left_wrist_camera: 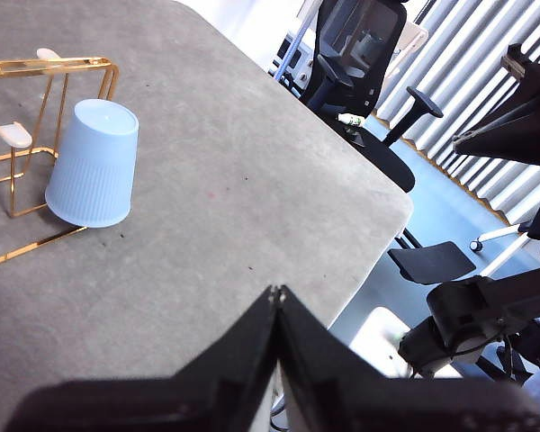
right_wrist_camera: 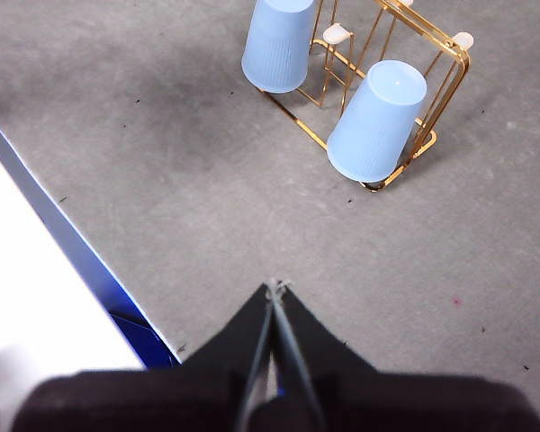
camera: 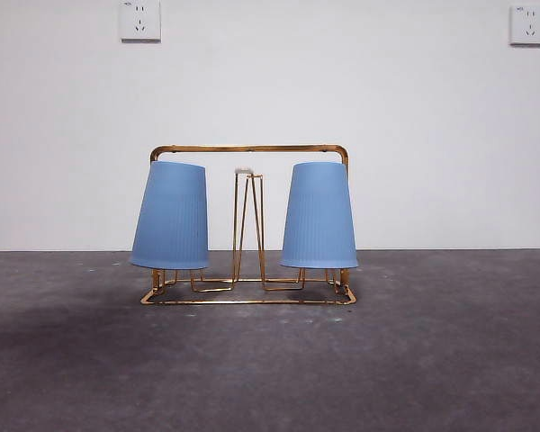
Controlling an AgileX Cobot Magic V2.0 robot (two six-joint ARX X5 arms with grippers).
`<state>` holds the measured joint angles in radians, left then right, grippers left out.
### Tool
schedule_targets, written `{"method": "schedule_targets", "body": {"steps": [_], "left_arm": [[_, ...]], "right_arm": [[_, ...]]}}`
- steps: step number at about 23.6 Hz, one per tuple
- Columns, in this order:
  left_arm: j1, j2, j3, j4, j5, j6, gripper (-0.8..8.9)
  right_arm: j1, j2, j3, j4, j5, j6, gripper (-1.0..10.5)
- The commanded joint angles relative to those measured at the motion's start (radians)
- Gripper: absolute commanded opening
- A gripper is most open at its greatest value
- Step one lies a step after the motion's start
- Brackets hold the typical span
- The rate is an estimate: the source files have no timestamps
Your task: Pick up cup 1,put cup 1 in the cup rack,pick up cup 2,put cup 2 in the cup rack
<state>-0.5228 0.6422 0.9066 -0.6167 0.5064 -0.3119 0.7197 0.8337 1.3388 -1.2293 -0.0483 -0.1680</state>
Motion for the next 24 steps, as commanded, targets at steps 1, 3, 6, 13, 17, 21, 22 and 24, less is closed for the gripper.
{"method": "schedule_targets", "body": {"steps": [1, 3, 6, 13, 17, 21, 22, 24], "left_arm": [[-0.002, -0.002, 0.014, 0.005, 0.002, 0.002, -0.05], [-0.002, -0.001, 0.02, 0.005, 0.002, 0.002, -0.04], [-0.002, -0.001, 0.027, 0.005, -0.001, 0.002, -0.04], [-0.002, 0.001, 0.032, 0.004, -0.001, 0.001, -0.04], [-0.002, 0.001, 0.045, 0.003, -0.001, 0.002, -0.04], [-0.002, 0.006, 0.07, 0.005, -0.001, 0.002, -0.04], [-0.002, 0.006, 0.074, 0.007, -0.002, 0.001, -0.04], [0.0, 0.011, 0.08, 0.03, -0.018, 0.085, -0.04]], "right_arm": [[0.0, 0.002, -0.006, -0.002, 0.004, 0.018, 0.1], [0.0, 0.002, -0.006, 0.001, 0.005, 0.018, 0.1], [0.0, 0.002, -0.006, 0.001, 0.005, 0.018, 0.1], [0.0, 0.008, -0.006, 0.001, 0.027, 0.018, 0.1], [0.0, 0.013, -0.006, 0.001, 0.027, 0.018, 0.1], [0.0, 0.016, -0.006, 0.002, 0.027, 0.018, 0.1], [0.0, 0.016, -0.006, 0.002, 0.027, 0.018, 0.1], [0.0, 0.018, -0.006, 0.002, 0.027, 0.018, 0.1]]}}
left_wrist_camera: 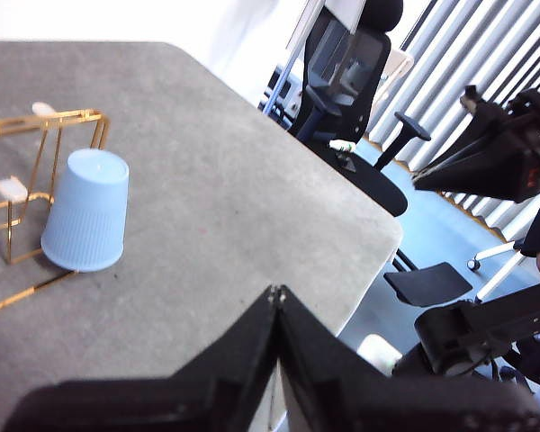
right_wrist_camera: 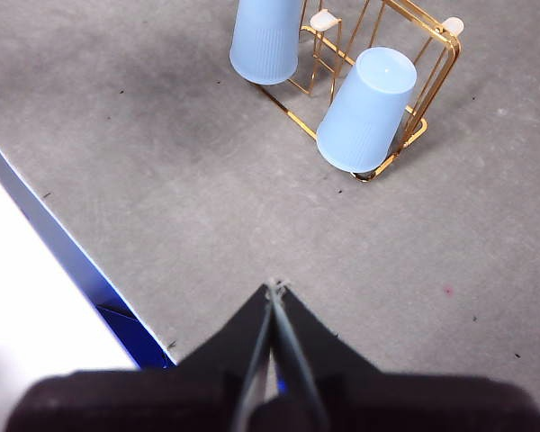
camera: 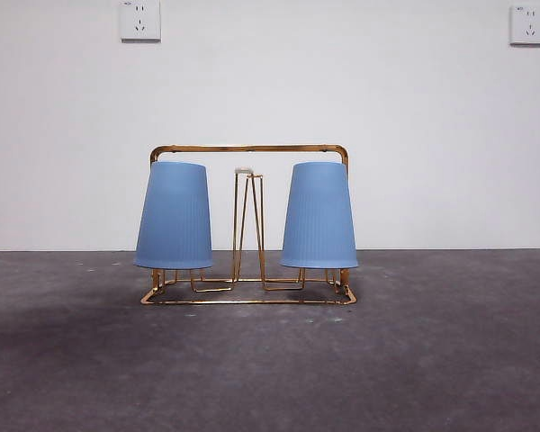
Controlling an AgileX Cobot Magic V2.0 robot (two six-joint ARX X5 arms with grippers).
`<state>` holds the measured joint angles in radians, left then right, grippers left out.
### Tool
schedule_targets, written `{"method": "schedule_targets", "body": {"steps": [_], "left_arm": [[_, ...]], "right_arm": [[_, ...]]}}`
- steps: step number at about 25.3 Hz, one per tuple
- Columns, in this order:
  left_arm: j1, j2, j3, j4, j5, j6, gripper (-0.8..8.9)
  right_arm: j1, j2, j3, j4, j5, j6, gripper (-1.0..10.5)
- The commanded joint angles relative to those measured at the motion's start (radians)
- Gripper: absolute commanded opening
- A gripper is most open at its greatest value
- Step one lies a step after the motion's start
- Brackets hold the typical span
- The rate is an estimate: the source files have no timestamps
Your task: Pick up cup 1,put cup 1 in the cup rack,pick up cup 2,put cup 2 in the cup rack
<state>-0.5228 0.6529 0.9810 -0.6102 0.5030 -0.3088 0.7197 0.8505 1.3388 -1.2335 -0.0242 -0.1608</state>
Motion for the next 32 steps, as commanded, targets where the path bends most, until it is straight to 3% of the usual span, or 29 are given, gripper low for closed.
{"method": "schedule_targets", "body": {"steps": [1, 6, 12, 16, 22, 26, 32], "left_arm": [[0.0, 0.004, 0.006, 0.038, -0.03, 0.134, -0.04], [0.001, 0.031, 0.006, 0.082, -0.276, 0.344, -0.04], [0.061, 0.032, 0.006, 0.076, -0.623, 0.455, -0.04], [0.217, -0.003, -0.033, 0.119, -0.573, 0.526, -0.04], [0.433, -0.163, -0.264, 0.358, -0.44, 0.549, -0.04], [0.491, -0.296, -0.473, 0.481, -0.44, 0.543, -0.04], [0.523, -0.444, -0.723, 0.511, -0.443, 0.495, -0.04]], "right_arm": [[0.0, 0.001, -0.006, 0.006, 0.003, 0.01, 0.1], [0.0, 0.005, -0.006, 0.006, 0.011, 0.01, 0.1], [0.0, 0.005, -0.006, 0.006, 0.014, 0.01, 0.1], [0.0, 0.005, -0.006, 0.006, 0.015, 0.01, 0.1], [0.0, 0.005, -0.006, 0.006, 0.015, 0.01, 0.1], [0.0, 0.005, -0.006, 0.006, 0.015, 0.01, 0.1], [0.0, 0.005, -0.006, 0.006, 0.016, 0.01, 0.1]]}}
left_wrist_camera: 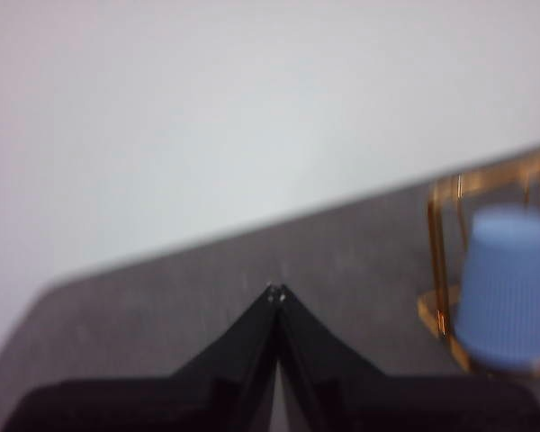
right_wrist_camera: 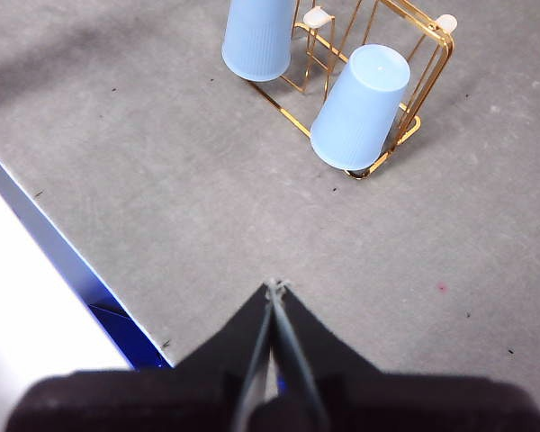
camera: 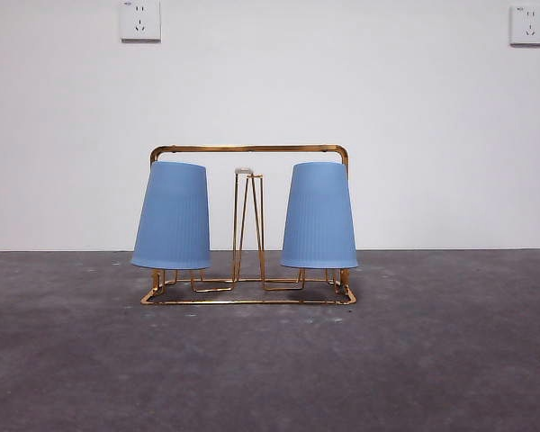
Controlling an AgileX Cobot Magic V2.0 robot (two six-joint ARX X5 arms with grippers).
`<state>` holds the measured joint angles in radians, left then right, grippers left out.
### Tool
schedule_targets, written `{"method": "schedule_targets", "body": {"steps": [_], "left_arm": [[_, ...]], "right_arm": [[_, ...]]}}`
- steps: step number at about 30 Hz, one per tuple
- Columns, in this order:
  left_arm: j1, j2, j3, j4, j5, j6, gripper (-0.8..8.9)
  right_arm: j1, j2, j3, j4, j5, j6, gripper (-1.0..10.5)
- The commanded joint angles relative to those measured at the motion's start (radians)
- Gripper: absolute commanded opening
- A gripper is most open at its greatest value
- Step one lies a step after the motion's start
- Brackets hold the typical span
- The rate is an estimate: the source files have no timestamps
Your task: Pick up cup 1,put cup 1 in the cup rack,pick up cup 2,put cup 2 in the cup rack
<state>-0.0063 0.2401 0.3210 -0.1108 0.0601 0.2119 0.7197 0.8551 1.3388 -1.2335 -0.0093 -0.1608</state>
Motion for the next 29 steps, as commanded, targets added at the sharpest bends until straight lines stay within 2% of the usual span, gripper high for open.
{"method": "schedule_targets", "body": {"steps": [1, 13, 15, 29], "left_arm": [[0.009, -0.047, -0.09, 0.012, 0.0, -0.032, -0.04], [0.01, -0.215, -0.314, -0.013, 0.0, -0.136, -0.04], [0.01, -0.238, -0.314, -0.06, 0.0, -0.14, -0.03], [0.01, -0.224, -0.314, -0.053, 0.0, -0.167, -0.04]], "right_arm": [[0.0, 0.0, -0.006, 0.006, 0.001, 0.01, 0.1], [0.0, 0.0, -0.006, 0.006, 0.003, 0.01, 0.1], [0.0, 0.0, -0.006, 0.006, 0.003, 0.01, 0.1], [0.0, 0.0, -0.006, 0.006, 0.003, 0.01, 0.1]]}}
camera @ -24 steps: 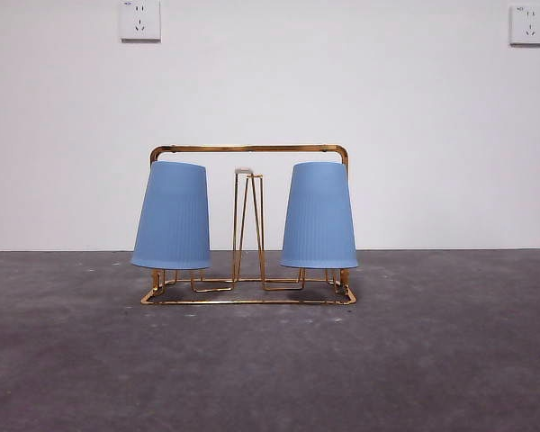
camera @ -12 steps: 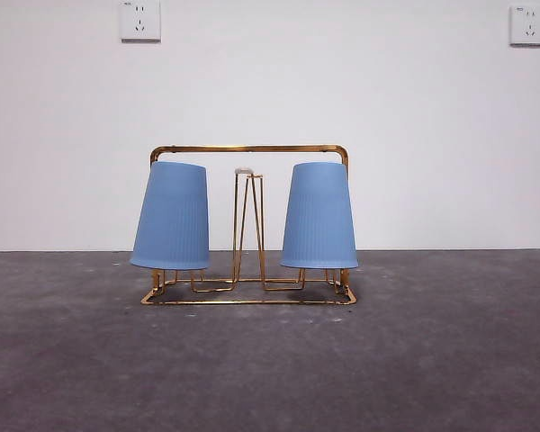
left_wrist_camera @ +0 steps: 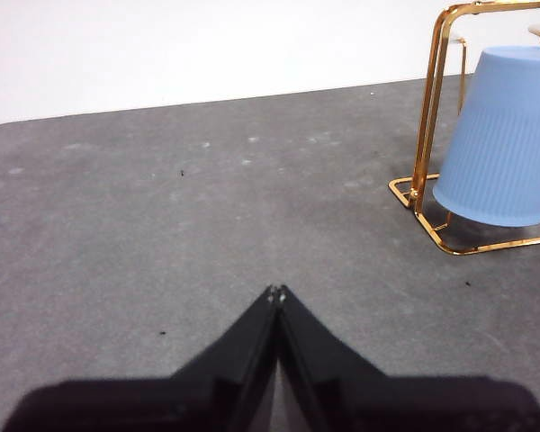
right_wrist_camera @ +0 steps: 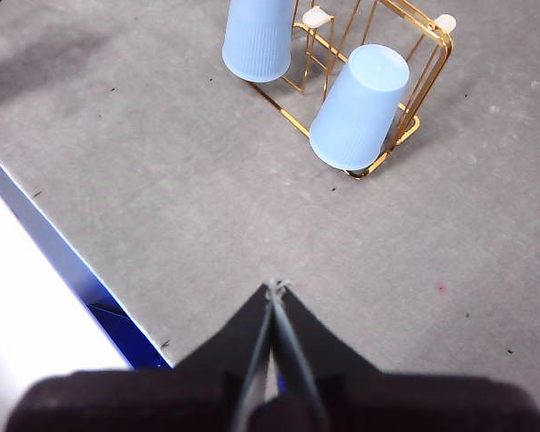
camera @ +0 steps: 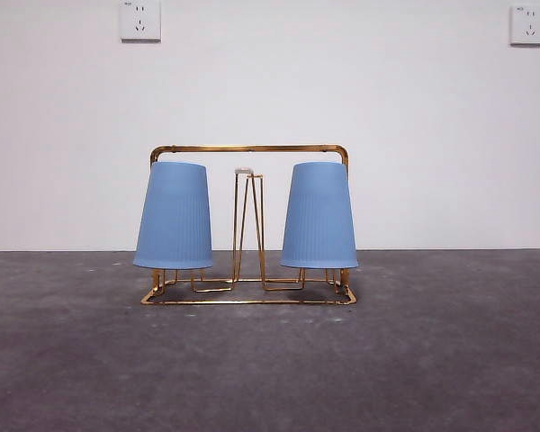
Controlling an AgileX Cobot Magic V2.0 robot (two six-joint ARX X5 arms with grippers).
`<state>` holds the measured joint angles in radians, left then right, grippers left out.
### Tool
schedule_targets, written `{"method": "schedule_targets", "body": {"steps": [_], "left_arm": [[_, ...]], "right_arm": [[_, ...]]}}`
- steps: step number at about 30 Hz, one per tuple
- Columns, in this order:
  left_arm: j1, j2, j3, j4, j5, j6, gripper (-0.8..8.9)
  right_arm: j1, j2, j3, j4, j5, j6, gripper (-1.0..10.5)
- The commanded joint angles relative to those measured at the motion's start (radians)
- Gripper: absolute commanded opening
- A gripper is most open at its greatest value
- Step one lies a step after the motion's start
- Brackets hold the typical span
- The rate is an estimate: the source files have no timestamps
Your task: Pick up cup 1,put cup 1 in the cup rack,pick up cup 2,put cup 2 in the cup rack
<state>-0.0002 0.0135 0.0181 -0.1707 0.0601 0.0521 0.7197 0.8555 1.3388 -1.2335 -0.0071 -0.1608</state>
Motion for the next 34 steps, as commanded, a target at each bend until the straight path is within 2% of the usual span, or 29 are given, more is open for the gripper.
{"method": "schedule_targets", "body": {"steps": [1, 11, 13, 17, 19, 21, 24, 25, 29, 34], "left_arm": [[0.004, 0.003, -0.011, 0.007, 0.0, -0.007, -0.03], [0.004, 0.009, -0.011, 0.007, 0.0, -0.006, -0.03], [0.004, 0.009, -0.011, 0.007, 0.0, -0.007, -0.03], [0.004, 0.009, -0.011, 0.007, 0.0, -0.007, -0.04], [0.004, 0.009, -0.011, 0.007, 0.0, -0.007, -0.03], [0.004, 0.009, -0.011, 0.007, 0.0, -0.007, -0.03], [0.004, 0.009, -0.011, 0.007, 0.0, -0.007, -0.04], [0.004, 0.009, -0.011, 0.007, 0.0, -0.007, -0.03], [0.004, 0.009, -0.011, 0.007, 0.0, -0.007, -0.03], [0.004, 0.009, -0.011, 0.007, 0.0, -0.007, -0.03]], "right_arm": [[0.0, 0.0, -0.006, 0.005, 0.001, 0.01, 0.1], [0.0, 0.0, -0.006, 0.005, 0.001, 0.008, 0.1], [0.0, 0.0, -0.006, -0.003, 0.031, -0.033, 0.1], [-0.021, -0.03, -0.006, 0.003, 0.124, -0.043, 0.1], [-0.065, -0.06, -0.008, 0.025, 0.151, -0.105, 0.1], [-0.151, -0.112, -0.018, 0.085, 0.089, -0.107, 0.1], [-0.303, -0.209, -0.071, 0.245, -0.083, -0.092, 0.1], [-0.345, -0.245, -0.099, 0.298, -0.117, -0.087, 0.1], [-0.484, -0.394, -0.277, 0.542, -0.124, -0.044, 0.1], [-0.559, -0.557, -0.576, 0.759, -0.124, 0.039, 0.1]]}}
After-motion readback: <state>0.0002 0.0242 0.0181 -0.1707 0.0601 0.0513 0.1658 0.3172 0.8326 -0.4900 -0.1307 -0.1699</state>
